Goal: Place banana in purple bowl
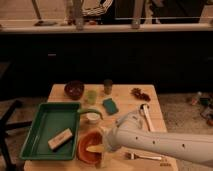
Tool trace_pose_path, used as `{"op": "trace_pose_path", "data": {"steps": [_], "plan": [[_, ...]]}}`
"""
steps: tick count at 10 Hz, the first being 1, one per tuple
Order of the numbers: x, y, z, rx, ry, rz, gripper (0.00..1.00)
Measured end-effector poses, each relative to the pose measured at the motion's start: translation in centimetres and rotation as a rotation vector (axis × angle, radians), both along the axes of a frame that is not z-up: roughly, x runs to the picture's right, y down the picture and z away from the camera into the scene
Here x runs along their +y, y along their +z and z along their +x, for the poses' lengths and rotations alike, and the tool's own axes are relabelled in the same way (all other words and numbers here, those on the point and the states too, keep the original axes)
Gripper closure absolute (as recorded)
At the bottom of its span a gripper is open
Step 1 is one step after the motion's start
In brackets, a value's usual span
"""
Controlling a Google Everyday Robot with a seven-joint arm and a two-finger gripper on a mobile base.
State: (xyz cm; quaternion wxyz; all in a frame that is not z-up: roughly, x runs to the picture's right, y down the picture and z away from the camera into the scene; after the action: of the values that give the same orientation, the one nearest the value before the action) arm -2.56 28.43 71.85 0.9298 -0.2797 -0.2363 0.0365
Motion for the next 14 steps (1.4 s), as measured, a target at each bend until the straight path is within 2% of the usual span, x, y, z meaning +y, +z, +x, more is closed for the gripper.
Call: {"op": "trace_pose_path", "data": {"steps": [5,6,14], "plan": [[0.2,0.28,0.2,-0.012,-0.027,-0.014,0.02],[0.22,0.27,0.18,-0.022,-0.037,-0.011,0.09],[0.4,-0.13,0.12,-0.055,-0.032,-0.011,0.92]]}}
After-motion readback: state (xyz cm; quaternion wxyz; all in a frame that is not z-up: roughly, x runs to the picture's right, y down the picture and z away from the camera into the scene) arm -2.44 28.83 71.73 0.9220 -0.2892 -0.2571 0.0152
